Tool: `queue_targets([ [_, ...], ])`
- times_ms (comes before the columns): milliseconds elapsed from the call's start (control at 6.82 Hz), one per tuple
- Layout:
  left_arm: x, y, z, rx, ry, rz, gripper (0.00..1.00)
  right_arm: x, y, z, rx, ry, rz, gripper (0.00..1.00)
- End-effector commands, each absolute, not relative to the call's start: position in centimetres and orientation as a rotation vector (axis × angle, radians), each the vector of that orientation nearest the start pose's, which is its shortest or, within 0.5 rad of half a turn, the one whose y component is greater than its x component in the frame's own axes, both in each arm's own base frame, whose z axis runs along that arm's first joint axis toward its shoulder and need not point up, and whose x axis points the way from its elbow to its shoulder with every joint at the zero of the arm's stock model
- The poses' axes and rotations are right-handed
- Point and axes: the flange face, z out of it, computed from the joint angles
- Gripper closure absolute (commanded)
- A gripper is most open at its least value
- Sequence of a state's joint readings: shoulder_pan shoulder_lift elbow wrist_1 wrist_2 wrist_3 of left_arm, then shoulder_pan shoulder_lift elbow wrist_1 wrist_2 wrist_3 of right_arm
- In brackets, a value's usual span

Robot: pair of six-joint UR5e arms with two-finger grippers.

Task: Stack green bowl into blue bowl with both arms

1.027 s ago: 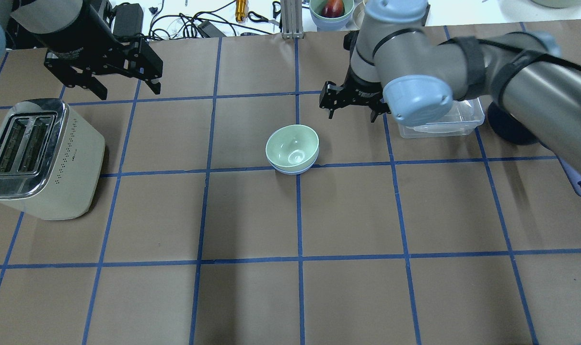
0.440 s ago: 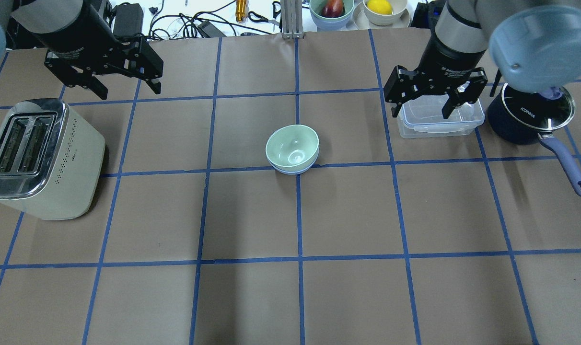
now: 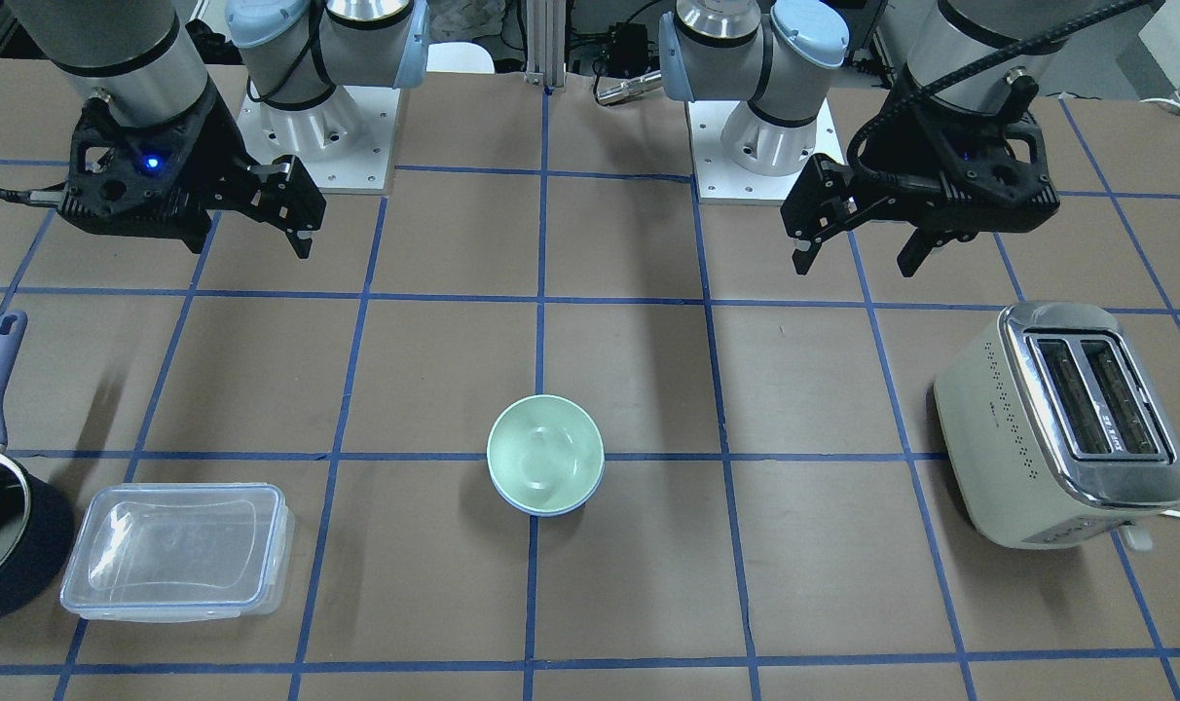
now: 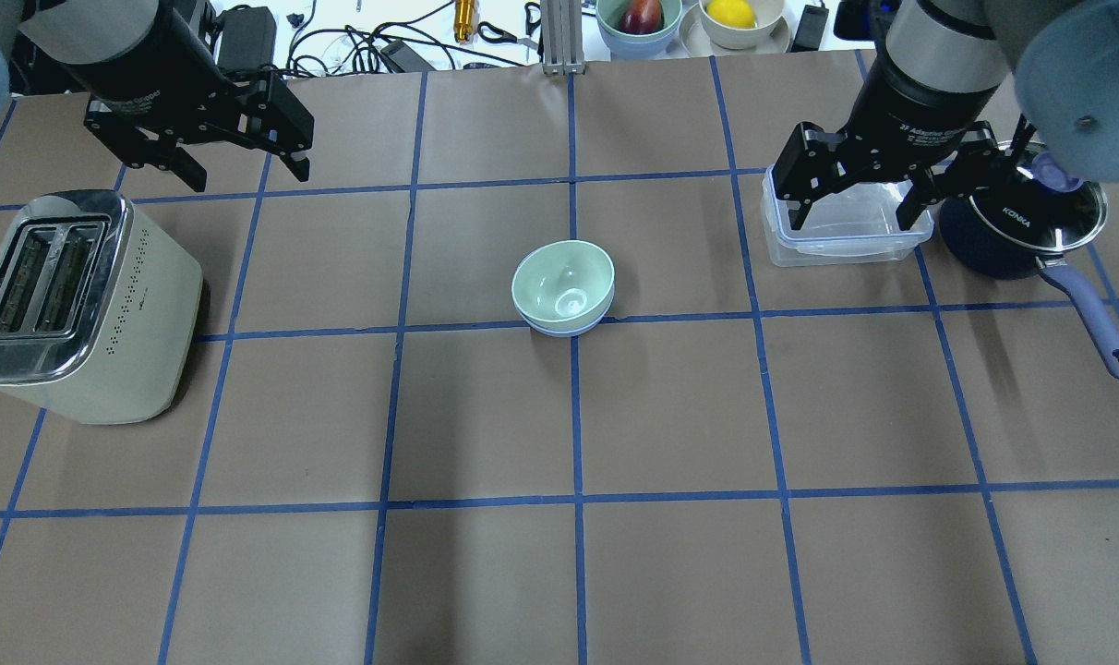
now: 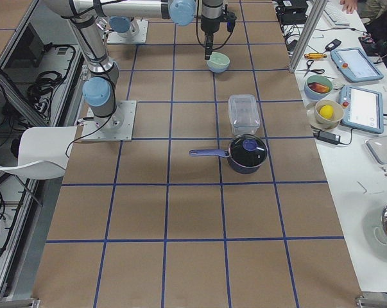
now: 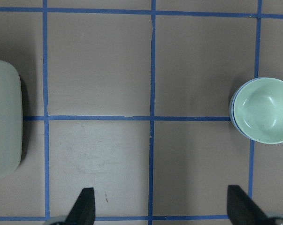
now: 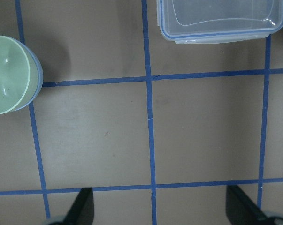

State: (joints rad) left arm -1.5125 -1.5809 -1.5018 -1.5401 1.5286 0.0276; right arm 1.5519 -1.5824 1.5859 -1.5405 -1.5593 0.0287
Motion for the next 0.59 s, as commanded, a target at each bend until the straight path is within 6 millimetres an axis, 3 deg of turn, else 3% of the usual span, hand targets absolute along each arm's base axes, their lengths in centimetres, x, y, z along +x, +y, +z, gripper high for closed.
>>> queue_targets([
  [0,-10.80,-51.13,51.93,-0.046,3.177,-0.142,0.00,12.61,-48.18,48.29,0.072,3.131,0.079,0.00],
  [440,-10.78,-51.14,52.01,-0.046,3.176,-0.144,0.00,12.60,-48.20,48.35,0.075,3.125,0.079,0.00],
])
